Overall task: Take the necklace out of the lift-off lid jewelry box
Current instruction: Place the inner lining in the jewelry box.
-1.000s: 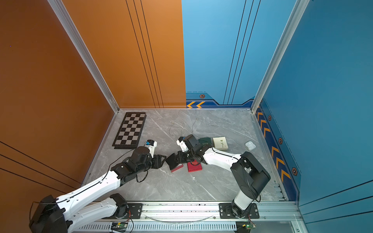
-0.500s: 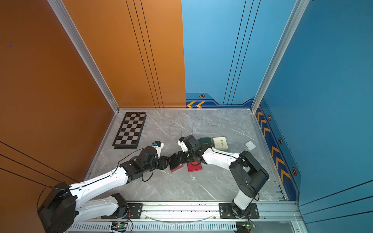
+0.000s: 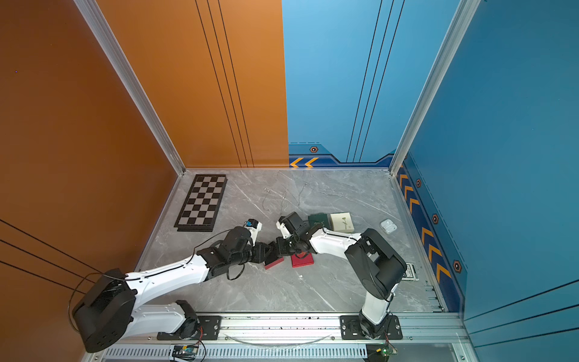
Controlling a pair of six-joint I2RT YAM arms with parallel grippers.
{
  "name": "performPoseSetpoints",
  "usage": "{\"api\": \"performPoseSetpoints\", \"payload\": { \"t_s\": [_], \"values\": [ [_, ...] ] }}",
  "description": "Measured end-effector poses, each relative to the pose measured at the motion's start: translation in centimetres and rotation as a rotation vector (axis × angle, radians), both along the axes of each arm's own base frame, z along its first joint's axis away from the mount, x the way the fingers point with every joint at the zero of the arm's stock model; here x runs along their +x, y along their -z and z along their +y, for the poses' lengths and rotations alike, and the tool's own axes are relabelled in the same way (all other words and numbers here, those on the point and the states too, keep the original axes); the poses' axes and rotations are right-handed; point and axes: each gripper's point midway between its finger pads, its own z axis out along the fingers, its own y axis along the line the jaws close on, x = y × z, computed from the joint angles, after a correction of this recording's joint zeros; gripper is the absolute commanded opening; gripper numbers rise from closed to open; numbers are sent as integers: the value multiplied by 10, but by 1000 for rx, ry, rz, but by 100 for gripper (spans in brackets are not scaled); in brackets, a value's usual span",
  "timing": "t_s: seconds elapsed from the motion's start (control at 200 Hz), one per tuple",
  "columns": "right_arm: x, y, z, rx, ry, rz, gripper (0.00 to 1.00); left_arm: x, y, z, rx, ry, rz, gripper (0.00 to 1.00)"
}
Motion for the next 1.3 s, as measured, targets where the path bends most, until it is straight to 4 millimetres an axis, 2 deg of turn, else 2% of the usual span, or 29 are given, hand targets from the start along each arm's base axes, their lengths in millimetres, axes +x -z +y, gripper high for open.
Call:
{"api": "performPoseSetpoints", "payload": {
  "t_s": [0.481,0.656,0.776,1.076,1.296],
  "values": [
    [3,6,-3,-43,18,-13,5,1,35,-4,52,-1,73,30],
    [2,6,-2,-44,13,-14,8,7,38,-9,69,-3,86,29],
    [2,6,-2,-44,12,-16,13,11,38,-10,84,-9,94,29],
    [2,-23,-2,-6,14,-58,25,9,43,-6,111,-16,111,28],
    [1,-30,-4,-2,16,-68,25,9,42,-6,111,-13,108,30]
  ]
}}
